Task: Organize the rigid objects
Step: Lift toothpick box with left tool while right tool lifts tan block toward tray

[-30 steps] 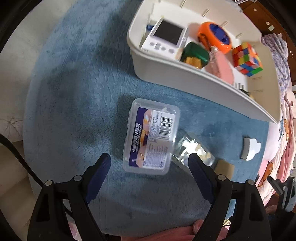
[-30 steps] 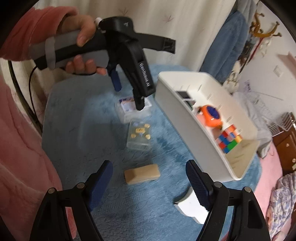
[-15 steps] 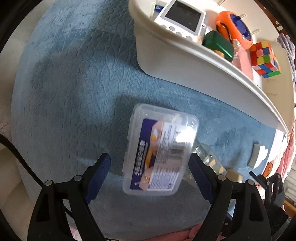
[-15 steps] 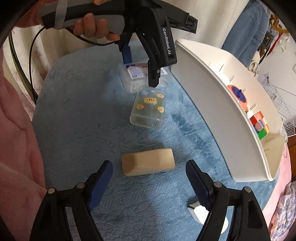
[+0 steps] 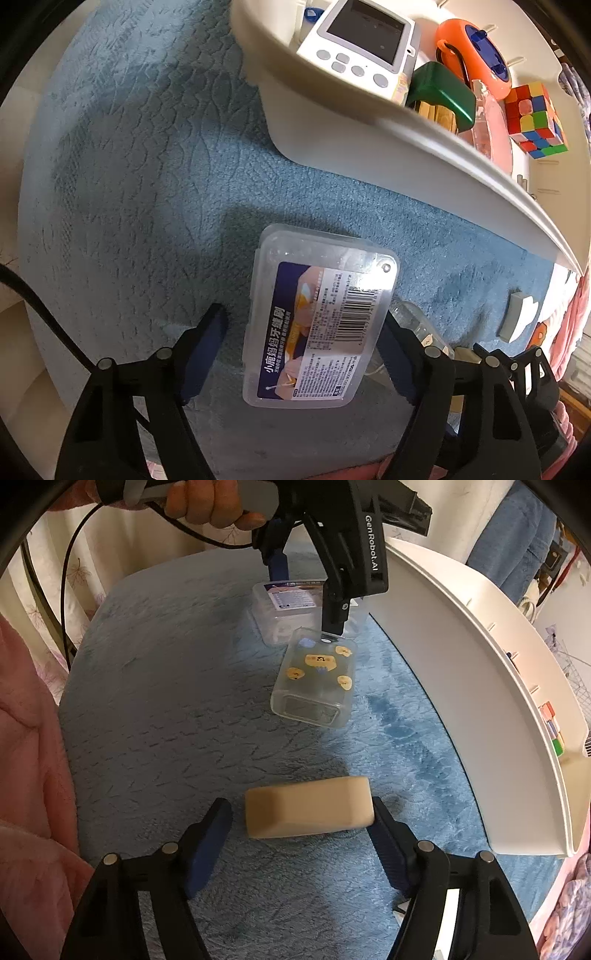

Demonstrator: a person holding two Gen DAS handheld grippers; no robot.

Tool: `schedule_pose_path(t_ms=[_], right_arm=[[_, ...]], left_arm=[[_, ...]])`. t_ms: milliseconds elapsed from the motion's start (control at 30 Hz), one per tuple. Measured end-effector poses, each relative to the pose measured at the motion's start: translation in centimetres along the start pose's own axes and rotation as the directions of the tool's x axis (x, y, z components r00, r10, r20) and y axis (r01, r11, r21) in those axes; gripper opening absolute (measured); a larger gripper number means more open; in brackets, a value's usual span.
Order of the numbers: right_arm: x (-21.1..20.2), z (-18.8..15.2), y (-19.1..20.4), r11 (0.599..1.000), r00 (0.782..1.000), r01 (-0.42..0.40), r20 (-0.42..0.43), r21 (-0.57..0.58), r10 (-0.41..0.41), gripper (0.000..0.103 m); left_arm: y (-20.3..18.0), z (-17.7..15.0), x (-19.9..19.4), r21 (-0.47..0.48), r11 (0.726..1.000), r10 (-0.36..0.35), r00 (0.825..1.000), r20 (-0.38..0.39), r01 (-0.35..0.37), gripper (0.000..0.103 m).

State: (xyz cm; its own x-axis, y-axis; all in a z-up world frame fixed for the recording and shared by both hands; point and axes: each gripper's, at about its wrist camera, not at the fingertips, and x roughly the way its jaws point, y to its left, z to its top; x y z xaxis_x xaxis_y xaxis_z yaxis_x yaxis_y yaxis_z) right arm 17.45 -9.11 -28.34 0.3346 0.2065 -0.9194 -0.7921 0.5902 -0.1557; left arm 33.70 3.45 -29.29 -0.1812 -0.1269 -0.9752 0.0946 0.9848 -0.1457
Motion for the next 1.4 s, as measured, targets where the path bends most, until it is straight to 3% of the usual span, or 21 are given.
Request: schedule_pose_path(t_ms=[167, 533, 733, 933, 1200, 1400], right_arm=[[0.0, 0.0, 0.4, 1.0, 1.0, 0.008, -0.004, 0.019, -0.008, 0.063], [-1.8, -0.5, 1.7, 1.0, 1.0, 0.008, -0.019, 0.03, -0.007, 0.063], [-3.5, -0.9, 2.8, 0.997, 1.0, -0.006, -0.01, 0.08, 0.007, 0.063], [-5.9, -0.4, 3.1, 0.983, 0.999, -0.012, 0.035, 0.183, 0.006, 0.063], [-8.9, 0.7, 3.3, 0.968, 0.994, 0.023, 0.101, 0.25, -0.05, 0.063], [-11.1, 2.2, 2.8, 0.954, 0.981, 0.054, 0.164, 0.294, -0.106, 0.063]], left_arm=[[-0.9, -0.3, -0.3, -0.004, 1.0, 0.0, 1.0, 0.024, 0.0, 0.069], [-1.2, -1.7, -1.1, -0.009, 1.0, 0.02, 0.999, 0.038, -0.02, 0.068], [-1.1, -4.0, -1.2, -0.012, 1.0, 0.022, 0.999, 0.033, -0.021, 0.068], [-2.1, -6.2, -3.7, 0.002, 1.0, 0.019, 0.996, 0.089, -0.019, 0.068], [-4.7, -9.5, -9.5, 0.089, 0.994, 0.035, 0.968, 0.25, -0.059, 0.068], [-6.3, -11.7, -12.9, 0.175, 0.979, 0.036, 0.929, 0.369, -0.108, 0.068]])
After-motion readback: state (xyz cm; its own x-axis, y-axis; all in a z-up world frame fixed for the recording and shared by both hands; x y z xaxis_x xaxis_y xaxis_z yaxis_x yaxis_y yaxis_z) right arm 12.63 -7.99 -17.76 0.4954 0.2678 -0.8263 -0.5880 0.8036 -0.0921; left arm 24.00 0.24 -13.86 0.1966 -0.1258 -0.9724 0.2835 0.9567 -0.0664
